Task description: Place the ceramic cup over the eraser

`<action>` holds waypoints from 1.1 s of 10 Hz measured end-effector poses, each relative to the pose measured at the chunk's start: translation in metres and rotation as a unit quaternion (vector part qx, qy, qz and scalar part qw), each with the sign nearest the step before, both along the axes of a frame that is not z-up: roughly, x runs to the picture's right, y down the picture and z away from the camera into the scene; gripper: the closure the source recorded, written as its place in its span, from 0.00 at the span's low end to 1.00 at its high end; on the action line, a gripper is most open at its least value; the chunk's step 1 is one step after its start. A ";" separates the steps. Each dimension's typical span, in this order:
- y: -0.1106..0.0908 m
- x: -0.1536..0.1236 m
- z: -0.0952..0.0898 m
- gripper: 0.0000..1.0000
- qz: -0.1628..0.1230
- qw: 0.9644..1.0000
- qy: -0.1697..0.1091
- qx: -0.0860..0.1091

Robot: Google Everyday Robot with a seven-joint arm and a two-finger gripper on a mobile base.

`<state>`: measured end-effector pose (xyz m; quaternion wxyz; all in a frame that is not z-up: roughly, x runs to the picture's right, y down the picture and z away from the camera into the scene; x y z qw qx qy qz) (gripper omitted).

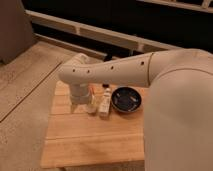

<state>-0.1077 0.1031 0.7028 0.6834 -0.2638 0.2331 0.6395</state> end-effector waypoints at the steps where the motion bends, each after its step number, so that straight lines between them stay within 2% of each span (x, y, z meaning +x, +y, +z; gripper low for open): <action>1: 0.000 0.000 0.000 0.35 0.000 1.000 0.000 0.000; 7: -0.001 0.000 0.000 0.35 -0.002 1.000 0.000 0.002; 8: -0.002 0.001 0.001 0.35 -0.011 1.000 0.003 0.005; 10: -0.016 0.006 0.006 0.35 -0.056 0.998 0.010 0.028; 11: -0.037 0.010 0.012 0.35 -0.089 0.994 0.018 0.055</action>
